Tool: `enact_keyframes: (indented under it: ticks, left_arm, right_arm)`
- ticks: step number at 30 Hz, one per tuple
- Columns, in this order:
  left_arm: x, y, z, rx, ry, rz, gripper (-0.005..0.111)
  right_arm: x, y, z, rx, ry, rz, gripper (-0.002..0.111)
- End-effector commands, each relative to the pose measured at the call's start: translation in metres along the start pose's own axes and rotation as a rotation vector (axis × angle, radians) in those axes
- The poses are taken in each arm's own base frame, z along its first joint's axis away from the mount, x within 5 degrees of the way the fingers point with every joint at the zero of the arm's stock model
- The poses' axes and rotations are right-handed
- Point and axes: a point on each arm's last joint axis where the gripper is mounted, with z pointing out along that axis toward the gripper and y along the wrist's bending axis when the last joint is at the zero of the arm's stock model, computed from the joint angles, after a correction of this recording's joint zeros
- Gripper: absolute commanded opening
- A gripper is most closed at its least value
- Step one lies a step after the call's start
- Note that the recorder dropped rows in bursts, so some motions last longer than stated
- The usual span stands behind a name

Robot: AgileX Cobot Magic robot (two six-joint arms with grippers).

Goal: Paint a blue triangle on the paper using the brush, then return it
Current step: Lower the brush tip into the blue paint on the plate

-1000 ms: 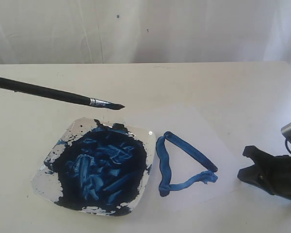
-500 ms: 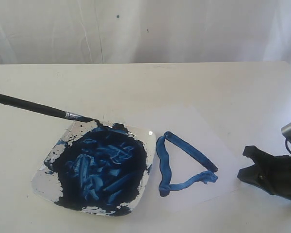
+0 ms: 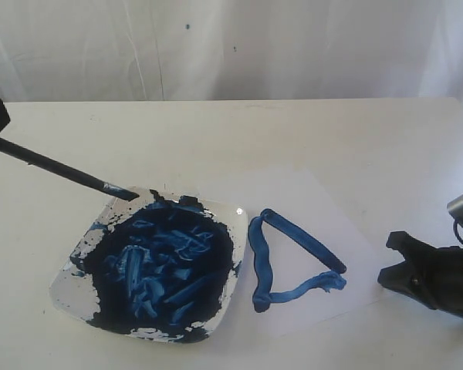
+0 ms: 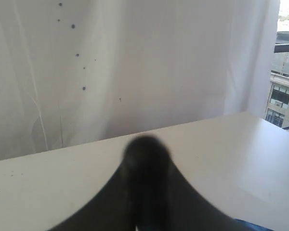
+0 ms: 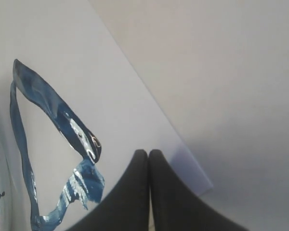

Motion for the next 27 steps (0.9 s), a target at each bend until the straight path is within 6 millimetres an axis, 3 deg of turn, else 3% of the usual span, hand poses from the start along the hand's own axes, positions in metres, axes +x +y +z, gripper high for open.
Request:
enact_keyframes:
  ticks: [1,6,17,21,27]
  left_arm:
    - [-0.011,0.004,0.01,-0.074,-0.016,-0.12,0.0]
    - [-0.009,0.011,0.019,-0.18,-0.005,-0.232,0.0]
    - [0.015,0.011,0.04,-0.259,0.112,-0.388,0.0]
    - [0.021,0.024,0.046,-0.362,0.078,-0.656,0.0]
    - [0.03,0.029,0.055,-0.374,0.108,-0.677,0.0]
  right_arm:
    - [0.0,0.0,0.001,0.003,0.005,-0.001,0.0]
    - [0.0,0.0,0.001,0.003,0.005,-0.001,0.0]
    - [0.0,0.0,0.001,0.003,0.005,-0.001,0.0]
    - [0.0,0.0,0.001,0.003,0.005,-0.001,0.0]
    - [0.0,0.0,0.001,0.003,0.005,-0.001,0.0]
